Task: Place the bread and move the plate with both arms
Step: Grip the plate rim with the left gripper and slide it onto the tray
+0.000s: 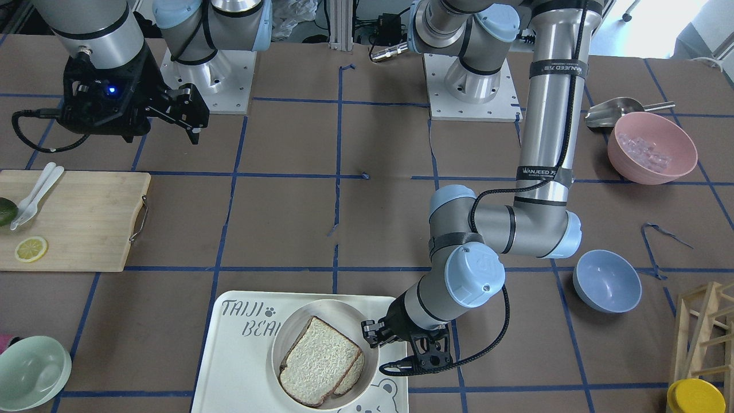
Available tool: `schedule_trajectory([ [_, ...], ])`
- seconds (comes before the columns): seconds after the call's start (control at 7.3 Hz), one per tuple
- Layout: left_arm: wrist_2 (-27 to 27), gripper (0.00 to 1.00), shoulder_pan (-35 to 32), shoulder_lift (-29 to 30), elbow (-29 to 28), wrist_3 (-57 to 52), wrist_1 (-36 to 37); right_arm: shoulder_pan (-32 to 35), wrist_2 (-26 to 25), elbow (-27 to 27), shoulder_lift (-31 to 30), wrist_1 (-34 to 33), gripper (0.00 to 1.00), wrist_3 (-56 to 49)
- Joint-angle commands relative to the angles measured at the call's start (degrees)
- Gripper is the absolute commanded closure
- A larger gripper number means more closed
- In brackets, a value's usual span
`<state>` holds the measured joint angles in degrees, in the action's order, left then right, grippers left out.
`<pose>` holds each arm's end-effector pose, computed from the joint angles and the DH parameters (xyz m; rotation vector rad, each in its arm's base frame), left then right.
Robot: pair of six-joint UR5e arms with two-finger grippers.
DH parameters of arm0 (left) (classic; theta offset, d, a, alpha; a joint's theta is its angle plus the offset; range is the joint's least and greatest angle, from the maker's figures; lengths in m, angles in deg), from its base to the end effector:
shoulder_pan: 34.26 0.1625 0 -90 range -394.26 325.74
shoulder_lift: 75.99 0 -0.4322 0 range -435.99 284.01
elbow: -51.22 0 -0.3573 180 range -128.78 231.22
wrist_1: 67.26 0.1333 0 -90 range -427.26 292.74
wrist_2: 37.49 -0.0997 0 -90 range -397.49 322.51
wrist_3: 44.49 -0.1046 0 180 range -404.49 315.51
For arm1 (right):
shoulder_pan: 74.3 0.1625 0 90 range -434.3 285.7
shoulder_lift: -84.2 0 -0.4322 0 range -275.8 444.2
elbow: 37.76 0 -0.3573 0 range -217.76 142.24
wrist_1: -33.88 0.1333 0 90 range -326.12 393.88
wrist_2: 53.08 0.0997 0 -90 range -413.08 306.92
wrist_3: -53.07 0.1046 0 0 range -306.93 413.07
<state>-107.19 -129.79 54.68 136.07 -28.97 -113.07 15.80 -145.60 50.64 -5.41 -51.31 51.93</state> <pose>-0.2349 -0.6663 0.2008 0.2033 -2.7568 0.1156 0.1295 -0.4529 0.4917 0.0356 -3.0965 -0.0979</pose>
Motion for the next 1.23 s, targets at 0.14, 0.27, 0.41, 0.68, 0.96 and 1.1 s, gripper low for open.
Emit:
schedule_trajectory([
  [0.14,-0.7,0.00,-0.1,-4.3,0.8,0.0,-4.5,0.0,0.1,0.0,0.0,0.0,0.00,0.0],
  [0.27,-2.5,0.00,-0.2,-8.1,1.1,-0.1,-9.9,0.0,0.1,0.0,-0.1,0.0,0.00,0.0],
  [0.41,-2.6,0.00,-0.3,-13.4,1.7,-0.4,-15.9,0.1,0.3,-0.1,-0.6,0.1,0.00,0.0],
  [0.68,-7.7,0.00,-0.3,-24.3,5.7,-1.5,-27.4,-0.1,4.1,0.0,-0.9,0.1,0.00,-0.3],
  [0.96,-11.7,0.00,-0.4,-34.2,6.6,-3.6,-41.6,0.0,3.5,0.1,-0.8,0.1,0.00,-1.2],
  [1.1,-14.4,0.00,-0.4,-38.6,6.6,-7.8,-46.2,0.1,3.5,0.1,-0.8,0.1,0.00,-1.2],
])
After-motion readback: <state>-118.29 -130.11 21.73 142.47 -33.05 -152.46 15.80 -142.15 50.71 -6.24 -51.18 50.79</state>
